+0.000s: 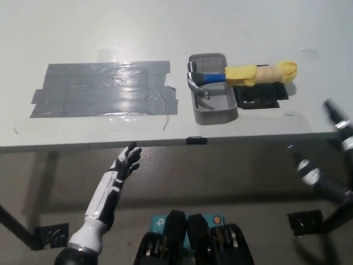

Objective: The robot picks the hammer placed on top of the gray container with right hand and places it on the grey area of the desk

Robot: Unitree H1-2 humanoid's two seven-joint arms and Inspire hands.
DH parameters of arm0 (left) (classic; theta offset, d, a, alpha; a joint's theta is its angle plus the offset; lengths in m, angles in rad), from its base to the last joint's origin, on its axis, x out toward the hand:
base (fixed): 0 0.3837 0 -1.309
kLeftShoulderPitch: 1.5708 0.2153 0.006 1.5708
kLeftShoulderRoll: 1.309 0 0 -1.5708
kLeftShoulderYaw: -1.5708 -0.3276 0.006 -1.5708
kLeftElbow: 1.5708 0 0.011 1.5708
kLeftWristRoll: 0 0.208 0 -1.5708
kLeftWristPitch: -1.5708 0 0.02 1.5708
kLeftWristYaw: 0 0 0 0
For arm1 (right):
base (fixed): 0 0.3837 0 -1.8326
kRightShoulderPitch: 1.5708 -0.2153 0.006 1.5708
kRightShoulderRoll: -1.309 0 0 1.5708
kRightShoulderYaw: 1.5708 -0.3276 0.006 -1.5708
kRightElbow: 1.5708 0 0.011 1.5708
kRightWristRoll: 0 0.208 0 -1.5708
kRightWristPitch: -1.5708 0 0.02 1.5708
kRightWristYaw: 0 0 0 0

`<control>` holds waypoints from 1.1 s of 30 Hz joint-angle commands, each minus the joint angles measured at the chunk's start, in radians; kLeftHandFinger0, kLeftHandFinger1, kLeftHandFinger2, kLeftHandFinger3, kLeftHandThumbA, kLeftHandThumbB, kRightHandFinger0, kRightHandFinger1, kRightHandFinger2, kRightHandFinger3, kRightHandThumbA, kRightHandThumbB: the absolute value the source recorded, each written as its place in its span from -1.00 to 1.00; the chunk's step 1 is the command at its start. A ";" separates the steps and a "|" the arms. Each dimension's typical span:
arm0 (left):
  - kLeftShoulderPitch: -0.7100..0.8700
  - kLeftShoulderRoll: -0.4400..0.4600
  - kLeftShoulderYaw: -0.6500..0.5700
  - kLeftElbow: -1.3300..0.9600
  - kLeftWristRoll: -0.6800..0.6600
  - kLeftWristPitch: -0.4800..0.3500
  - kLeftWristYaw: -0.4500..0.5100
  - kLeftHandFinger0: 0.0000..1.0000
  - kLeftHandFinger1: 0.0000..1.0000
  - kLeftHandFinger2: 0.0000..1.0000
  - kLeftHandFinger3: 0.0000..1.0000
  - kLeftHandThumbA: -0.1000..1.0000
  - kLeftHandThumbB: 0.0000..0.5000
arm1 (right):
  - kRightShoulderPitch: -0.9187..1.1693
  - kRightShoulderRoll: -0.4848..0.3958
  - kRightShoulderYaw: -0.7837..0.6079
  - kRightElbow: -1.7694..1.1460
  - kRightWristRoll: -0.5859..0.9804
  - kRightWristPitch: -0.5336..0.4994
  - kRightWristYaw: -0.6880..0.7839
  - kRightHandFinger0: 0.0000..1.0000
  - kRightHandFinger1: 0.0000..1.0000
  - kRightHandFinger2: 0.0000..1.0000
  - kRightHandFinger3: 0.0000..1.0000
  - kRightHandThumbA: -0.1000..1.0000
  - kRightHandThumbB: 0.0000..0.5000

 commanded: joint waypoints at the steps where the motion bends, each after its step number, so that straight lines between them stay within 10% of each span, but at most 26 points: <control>1: -0.008 0.004 0.000 -0.013 0.009 -0.043 -0.009 1.00 1.00 1.00 1.00 1.00 -0.27 | -0.064 -0.032 -0.030 -0.051 0.007 0.040 0.006 1.00 1.00 1.00 1.00 0.45 -0.36; 3: -0.004 0.004 0.001 -0.013 0.015 -0.039 -0.007 1.00 1.00 1.00 1.00 1.00 -0.18 | -0.213 -0.156 -0.048 -0.002 -0.012 0.161 0.076 1.00 1.00 1.00 1.00 0.74 -0.08; 15: 0.016 0.025 0.037 -0.025 0.003 -0.050 -0.005 1.00 1.00 1.00 1.00 1.00 -0.23 | -0.747 -0.371 0.209 0.452 -0.057 0.391 0.394 1.00 1.00 1.00 1.00 0.95 0.18; 33: 0.026 0.037 0.042 -0.036 -0.010 -0.037 -0.014 1.00 1.00 1.00 1.00 1.00 -0.32 | -1.242 -0.247 0.511 1.204 -0.043 0.219 0.724 1.00 1.00 1.00 1.00 1.00 -0.04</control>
